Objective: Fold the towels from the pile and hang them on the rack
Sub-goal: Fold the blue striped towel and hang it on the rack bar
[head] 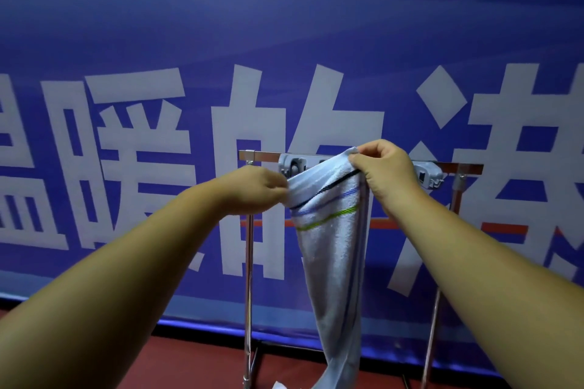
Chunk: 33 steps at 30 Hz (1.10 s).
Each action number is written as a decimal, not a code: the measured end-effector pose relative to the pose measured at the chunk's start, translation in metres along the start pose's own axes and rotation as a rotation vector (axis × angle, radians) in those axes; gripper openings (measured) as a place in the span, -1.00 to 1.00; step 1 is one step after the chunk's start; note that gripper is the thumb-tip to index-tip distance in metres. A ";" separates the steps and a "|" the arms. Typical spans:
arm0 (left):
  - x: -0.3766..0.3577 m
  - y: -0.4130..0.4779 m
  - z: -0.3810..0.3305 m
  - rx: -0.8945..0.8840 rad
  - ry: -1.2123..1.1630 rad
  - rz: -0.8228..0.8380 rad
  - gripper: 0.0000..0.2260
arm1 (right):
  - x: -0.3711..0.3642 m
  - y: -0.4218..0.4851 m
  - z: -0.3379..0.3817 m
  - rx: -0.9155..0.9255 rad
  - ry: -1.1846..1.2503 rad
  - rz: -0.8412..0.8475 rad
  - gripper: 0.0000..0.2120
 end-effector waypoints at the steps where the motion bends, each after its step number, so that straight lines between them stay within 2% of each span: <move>1: 0.005 -0.001 0.003 0.006 -0.011 -0.042 -0.79 | 0.002 0.001 0.000 0.002 0.006 0.009 -0.95; 4: 0.018 -0.001 0.007 0.040 -0.138 -0.222 -0.70 | 0.001 0.003 -0.002 0.019 0.024 0.028 -0.92; 9: 0.027 0.008 0.012 0.126 -0.636 -0.496 -0.75 | -0.006 0.010 -0.003 0.014 0.039 0.068 -0.69; 12: 0.029 0.011 0.015 0.117 -0.747 -0.569 -0.75 | -0.006 0.014 0.000 -0.010 0.014 0.064 -0.81; 15: 0.034 0.015 0.017 0.116 -0.784 -0.595 -0.76 | -0.005 0.015 0.005 -0.010 -0.011 0.045 -0.90; 19: 0.048 0.018 0.015 0.110 -0.740 -0.607 -0.80 | -0.003 0.016 0.018 0.009 -0.055 0.050 -0.87; 24: 0.064 0.023 0.026 0.115 -0.765 -0.667 -0.71 | -0.004 0.016 0.035 0.025 -0.065 0.067 -0.88; 27: 0.055 0.023 0.031 0.214 -0.806 -0.612 -0.87 | -0.010 0.017 0.033 -0.033 -0.091 0.096 -0.92; 33: 0.039 0.017 0.041 0.258 -1.000 -0.591 -0.85 | -0.020 0.015 0.022 -0.161 0.044 0.194 -0.87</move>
Point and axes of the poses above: each hand's wrist, its own y-axis towards the middle knuckle, its own x-axis out of the back of the hand, z = x × y, the point moved 3 cm from there along y, towards the middle knuckle, and after that the axes turned 11 degrees about -x, right-handed, at the moved point
